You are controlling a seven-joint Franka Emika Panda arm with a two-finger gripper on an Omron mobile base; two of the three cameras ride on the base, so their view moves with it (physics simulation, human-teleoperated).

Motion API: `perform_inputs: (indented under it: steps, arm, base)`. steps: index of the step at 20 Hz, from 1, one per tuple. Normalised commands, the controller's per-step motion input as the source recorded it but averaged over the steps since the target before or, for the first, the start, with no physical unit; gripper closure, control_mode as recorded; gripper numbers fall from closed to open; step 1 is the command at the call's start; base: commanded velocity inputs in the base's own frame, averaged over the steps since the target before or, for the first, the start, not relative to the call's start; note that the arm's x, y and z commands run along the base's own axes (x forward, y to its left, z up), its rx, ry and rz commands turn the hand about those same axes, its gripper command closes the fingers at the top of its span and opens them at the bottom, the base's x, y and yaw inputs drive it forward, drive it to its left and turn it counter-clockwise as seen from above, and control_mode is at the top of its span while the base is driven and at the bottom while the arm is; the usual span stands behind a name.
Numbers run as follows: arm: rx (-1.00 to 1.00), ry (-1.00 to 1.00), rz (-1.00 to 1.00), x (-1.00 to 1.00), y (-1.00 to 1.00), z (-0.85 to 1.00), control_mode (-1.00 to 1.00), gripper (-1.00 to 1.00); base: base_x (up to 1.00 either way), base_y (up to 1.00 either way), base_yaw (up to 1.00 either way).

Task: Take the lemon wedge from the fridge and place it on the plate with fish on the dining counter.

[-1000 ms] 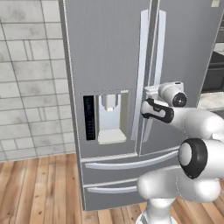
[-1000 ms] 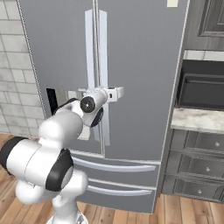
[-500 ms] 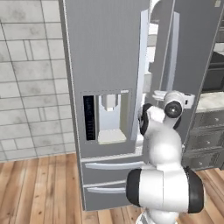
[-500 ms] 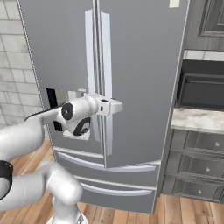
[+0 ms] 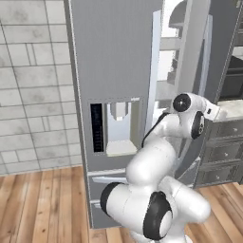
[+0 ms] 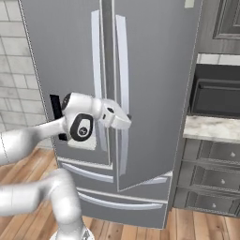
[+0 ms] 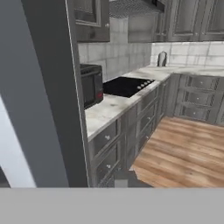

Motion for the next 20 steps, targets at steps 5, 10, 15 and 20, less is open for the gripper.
perform_inputs:
  steps: [5, 10, 15, 20]
  arm:
    - [0.11, 0.01, -0.25, -0.85, -0.87, 0.01, -1.0, -1.0]
    - [-0.03, 0.01, -0.01, -0.73, 0.72, 0.59, -1.0, -1.0]
    - [-0.01, 0.22, 0.0, -0.47, 0.93, 1.0, -1.0, -1.0]
    - [0.0, 0.43, -0.11, 0.22, 0.97, 0.77, -1.0, -1.0]
  base:
    - [0.0, 0.0, 0.0]
    - [0.0, 0.0, 0.0]
    - [0.0, 0.0, 0.0]
    - [0.0, 0.0, 0.0]
